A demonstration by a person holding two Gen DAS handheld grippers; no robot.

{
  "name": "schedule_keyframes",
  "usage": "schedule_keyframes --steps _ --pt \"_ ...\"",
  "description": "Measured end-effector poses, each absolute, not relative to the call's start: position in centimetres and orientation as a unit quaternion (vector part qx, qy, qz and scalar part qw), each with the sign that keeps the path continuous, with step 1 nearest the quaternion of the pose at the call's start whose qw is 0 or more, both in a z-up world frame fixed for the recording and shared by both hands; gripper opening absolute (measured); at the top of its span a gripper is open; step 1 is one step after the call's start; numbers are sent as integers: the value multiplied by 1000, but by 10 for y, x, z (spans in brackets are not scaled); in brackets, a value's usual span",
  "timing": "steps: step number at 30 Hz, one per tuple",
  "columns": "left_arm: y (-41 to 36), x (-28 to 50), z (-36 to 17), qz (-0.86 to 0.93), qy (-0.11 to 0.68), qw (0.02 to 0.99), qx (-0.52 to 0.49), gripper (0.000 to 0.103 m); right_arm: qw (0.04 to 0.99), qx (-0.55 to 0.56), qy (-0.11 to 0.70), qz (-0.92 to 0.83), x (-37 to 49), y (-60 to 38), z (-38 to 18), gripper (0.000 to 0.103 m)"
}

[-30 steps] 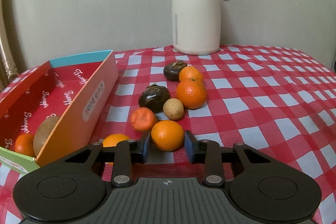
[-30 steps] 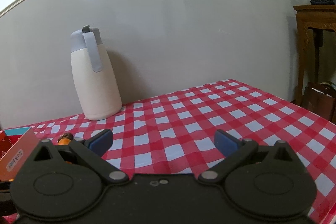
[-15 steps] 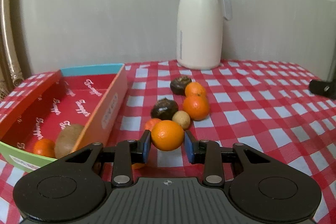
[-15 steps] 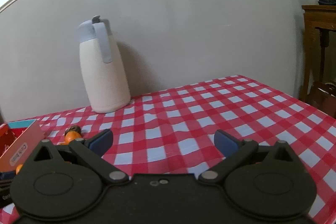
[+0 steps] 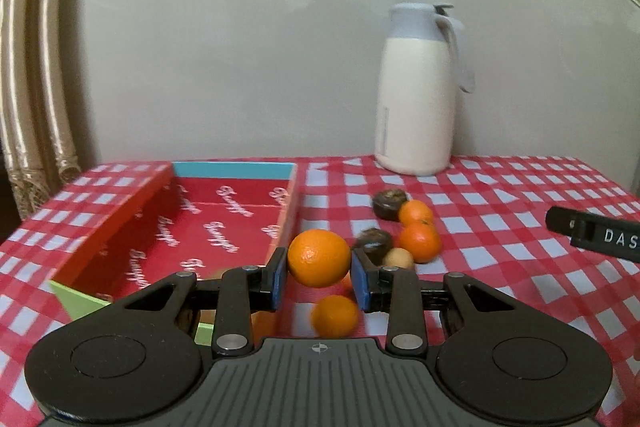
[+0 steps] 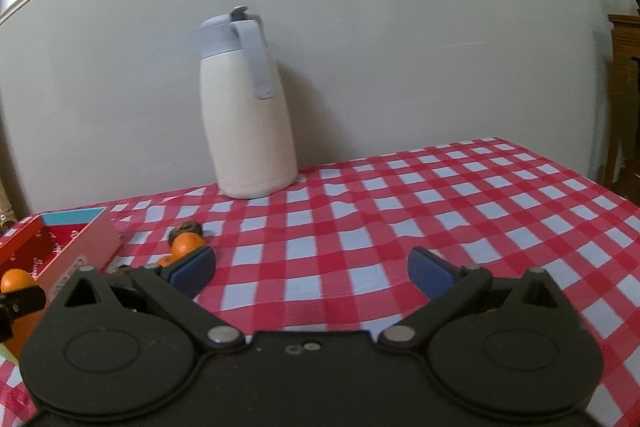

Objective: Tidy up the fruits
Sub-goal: 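Lift the orange with the left gripper into the box and open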

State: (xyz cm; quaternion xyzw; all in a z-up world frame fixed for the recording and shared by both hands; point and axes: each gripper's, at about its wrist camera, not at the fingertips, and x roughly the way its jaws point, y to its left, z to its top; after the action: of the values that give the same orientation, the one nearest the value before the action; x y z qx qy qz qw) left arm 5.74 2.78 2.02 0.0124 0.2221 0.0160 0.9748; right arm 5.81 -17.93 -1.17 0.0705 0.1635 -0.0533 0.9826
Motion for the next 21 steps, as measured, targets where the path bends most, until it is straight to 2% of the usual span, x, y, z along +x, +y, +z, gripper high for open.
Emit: schedule_keyframes --steps 21 --pt "122 52 12 103 224 969 -15 34 984 44 175 5 72 -105 -19 103"
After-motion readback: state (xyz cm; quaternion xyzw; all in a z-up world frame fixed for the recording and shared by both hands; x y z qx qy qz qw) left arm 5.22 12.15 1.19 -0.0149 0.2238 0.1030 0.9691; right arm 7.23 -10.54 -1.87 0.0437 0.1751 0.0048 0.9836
